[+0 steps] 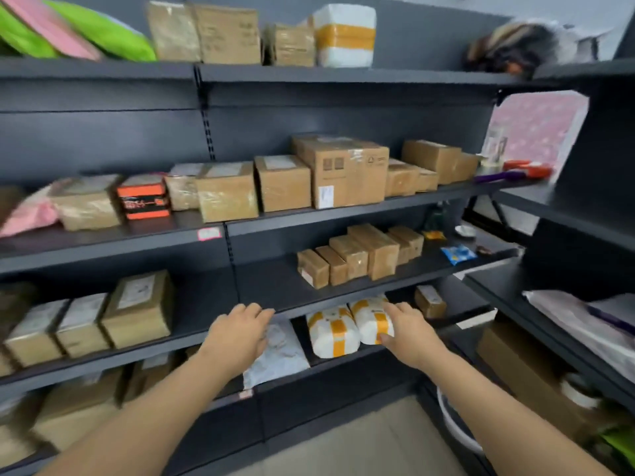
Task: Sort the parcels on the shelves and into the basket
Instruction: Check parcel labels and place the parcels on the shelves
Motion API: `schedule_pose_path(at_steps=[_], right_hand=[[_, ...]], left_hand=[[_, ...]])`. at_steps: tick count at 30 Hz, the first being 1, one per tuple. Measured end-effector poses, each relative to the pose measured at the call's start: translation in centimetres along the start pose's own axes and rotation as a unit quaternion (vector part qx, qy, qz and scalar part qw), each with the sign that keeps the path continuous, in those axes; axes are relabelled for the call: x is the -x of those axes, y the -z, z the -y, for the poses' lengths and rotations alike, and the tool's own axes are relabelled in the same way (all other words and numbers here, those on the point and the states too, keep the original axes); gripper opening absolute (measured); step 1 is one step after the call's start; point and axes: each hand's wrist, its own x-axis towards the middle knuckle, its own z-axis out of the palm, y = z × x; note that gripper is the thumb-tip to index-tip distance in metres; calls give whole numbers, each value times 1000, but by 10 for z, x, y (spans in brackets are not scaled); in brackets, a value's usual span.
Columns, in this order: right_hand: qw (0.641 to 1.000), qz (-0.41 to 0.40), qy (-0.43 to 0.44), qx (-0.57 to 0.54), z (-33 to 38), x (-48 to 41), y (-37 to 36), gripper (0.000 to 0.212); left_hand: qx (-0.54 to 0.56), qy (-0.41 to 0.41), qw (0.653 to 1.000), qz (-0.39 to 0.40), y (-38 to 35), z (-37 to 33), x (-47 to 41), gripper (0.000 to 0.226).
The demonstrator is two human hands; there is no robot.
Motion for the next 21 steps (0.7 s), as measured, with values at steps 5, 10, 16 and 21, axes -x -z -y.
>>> schedule_pose_path(at_steps=[5,10,16,21], right_hand=[[1000,19,7,13,66,-43,-25,66],[1000,16,-7,12,107,-81,-43,68],[999,21,-36,-1,122,-120,-72,69],[998,42,-41,3,111,-158,-102,65]], left_hand=[[6,22,1000,-18,-13,82,-13,59],[18,33,999,-10,-31,139,-34,59],[46,14,999,9,-64,159,-56,58],[61,14,997,35,-96,159,-74,57]])
